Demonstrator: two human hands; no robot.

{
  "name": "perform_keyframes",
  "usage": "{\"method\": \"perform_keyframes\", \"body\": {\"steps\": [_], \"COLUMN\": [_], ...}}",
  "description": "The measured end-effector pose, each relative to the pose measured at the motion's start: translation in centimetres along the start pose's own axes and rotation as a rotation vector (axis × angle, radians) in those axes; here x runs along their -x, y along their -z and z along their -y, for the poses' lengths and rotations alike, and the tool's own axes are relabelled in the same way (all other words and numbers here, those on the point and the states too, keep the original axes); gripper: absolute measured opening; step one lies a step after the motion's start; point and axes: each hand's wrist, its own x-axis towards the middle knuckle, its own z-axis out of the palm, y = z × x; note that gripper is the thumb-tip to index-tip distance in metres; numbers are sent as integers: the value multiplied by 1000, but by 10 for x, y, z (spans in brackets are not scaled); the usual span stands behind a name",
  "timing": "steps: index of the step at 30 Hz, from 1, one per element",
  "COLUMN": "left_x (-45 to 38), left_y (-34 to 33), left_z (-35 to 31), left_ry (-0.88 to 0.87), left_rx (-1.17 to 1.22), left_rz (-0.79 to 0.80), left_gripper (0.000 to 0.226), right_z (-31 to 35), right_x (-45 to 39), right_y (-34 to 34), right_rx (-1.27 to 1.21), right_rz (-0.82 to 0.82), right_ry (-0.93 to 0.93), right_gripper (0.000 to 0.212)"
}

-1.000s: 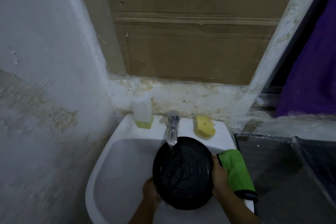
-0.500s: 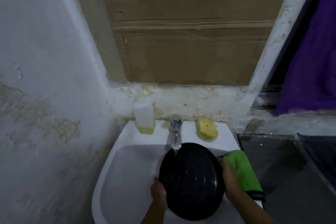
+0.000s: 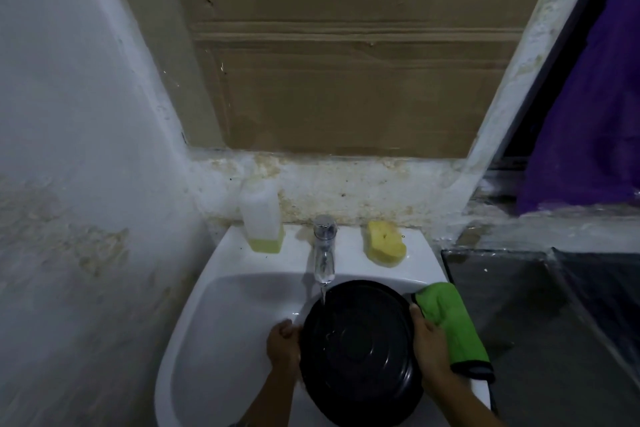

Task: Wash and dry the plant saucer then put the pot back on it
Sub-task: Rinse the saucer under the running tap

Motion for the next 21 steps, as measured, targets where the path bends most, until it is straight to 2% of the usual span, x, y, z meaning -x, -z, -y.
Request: {"method": "perform_keyframes", "body": {"steps": [4,8,11,13,15,17,19,21], "left_x": [-3,0,-3,-4,-5,-2,0,2], "left_y": [-2,-6,-7,-4,-1,3,8,15], "left_z": [5,6,4,1,-2,-5,-5,-5], "left_ry": [-23,-73,-54,-23,57,226,277,212], "left_rx": [-105,-261,-265,-164,64,280,317,254], "left_rz": [-53,-66,-62,-46,40,237,397,387], "left_gripper": [10,20,22,22,22,33,50,52], "right_z": [0,-2,-2,-2,-4,-8,-11,-15], "right_x": [0,2,2,5,6,6,8,9], "right_y": [5,7,6,3,-2,-9,-18,-27], "right_rx": [-82,-153,-163,-187,-218,-205,-207,-169], "right_rz": [-47,-80,-80,-88,-89,-66,-14,-7], "right_ry": [-13,-32,-20,-14,-11,-23,-60,-62], "right_gripper": [31,29,30,29,29,35,35,37]}}
